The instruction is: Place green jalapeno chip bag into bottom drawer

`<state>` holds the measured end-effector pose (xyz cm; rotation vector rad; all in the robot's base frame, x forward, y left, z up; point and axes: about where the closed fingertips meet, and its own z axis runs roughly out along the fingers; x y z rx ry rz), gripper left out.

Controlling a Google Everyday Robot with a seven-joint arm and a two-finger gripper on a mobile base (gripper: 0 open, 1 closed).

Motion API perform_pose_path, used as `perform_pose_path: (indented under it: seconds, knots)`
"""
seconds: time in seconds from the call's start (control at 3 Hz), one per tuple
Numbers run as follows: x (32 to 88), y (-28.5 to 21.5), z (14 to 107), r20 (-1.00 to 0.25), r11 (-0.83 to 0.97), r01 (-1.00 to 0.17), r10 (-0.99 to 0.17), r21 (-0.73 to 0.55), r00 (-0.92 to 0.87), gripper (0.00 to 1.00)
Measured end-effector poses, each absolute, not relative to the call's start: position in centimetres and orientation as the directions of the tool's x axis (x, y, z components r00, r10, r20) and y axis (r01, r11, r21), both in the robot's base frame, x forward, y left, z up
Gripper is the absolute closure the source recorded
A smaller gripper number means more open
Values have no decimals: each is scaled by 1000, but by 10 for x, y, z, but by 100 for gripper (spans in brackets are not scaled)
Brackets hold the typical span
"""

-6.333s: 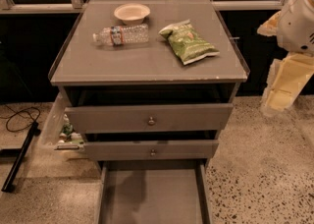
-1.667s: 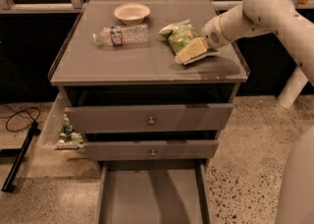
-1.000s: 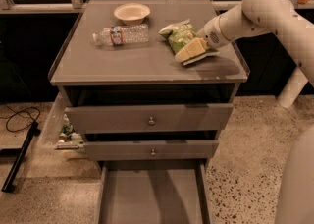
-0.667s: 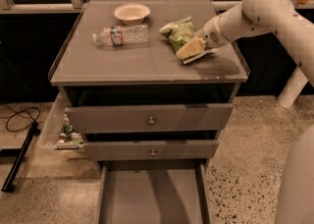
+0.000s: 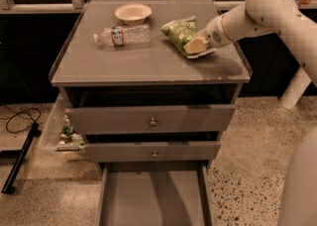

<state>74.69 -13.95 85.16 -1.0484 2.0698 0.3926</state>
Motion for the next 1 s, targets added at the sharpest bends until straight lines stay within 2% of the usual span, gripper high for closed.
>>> perform_pose_path:
  seconds: [0.33, 1.0]
  knots:
    - [747, -140, 852, -751, 614, -786, -550, -66, -367, 100]
    - [743, -138, 853, -749, 599, -799, -557, -62, -359, 100]
